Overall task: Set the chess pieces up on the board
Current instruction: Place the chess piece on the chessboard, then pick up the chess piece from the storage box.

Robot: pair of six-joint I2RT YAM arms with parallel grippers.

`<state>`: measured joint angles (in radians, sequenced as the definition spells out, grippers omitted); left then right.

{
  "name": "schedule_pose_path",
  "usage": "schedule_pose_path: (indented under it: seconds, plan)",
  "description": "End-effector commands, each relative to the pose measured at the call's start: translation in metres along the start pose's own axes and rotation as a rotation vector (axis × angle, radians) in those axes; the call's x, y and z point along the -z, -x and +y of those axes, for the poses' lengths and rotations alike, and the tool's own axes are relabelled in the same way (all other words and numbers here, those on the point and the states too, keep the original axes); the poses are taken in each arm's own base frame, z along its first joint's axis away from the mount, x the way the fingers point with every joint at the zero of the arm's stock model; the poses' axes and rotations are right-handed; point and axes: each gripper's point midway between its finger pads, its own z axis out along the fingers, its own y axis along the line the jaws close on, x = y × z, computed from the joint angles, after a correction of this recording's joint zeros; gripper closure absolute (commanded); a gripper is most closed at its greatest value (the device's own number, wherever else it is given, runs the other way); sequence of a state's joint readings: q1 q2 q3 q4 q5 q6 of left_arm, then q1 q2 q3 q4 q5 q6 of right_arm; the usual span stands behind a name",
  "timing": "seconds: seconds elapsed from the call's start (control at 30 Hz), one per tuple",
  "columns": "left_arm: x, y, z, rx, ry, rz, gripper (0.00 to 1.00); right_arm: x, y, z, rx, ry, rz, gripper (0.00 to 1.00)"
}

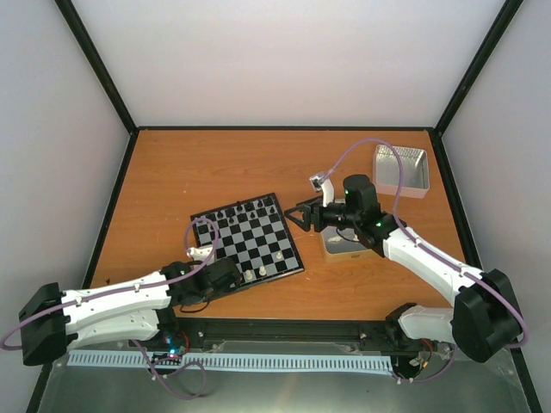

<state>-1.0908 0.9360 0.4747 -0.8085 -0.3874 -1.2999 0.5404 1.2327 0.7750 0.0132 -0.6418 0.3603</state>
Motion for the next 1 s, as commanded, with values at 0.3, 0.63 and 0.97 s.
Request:
schedule_pose_path:
  seconds: [0.3, 0.63, 0.97]
  plan:
    - [0.009, 0.008, 0.007, 0.025, 0.036, -0.035, 0.73, -0.002, 0.004, -0.001, 0.015, -0.009, -0.012, 0.34]
    - [0.051, 0.039, -0.013, 0.072, -0.092, -0.114, 0.54, 0.027, 0.015, -0.064, -0.128, -0.368, -0.105, 0.35]
    - [0.141, 0.120, -0.040, 0.010, -0.350, -0.489, 0.33, 0.109, -0.042, -0.194, -0.439, -0.979, -0.050, 0.38]
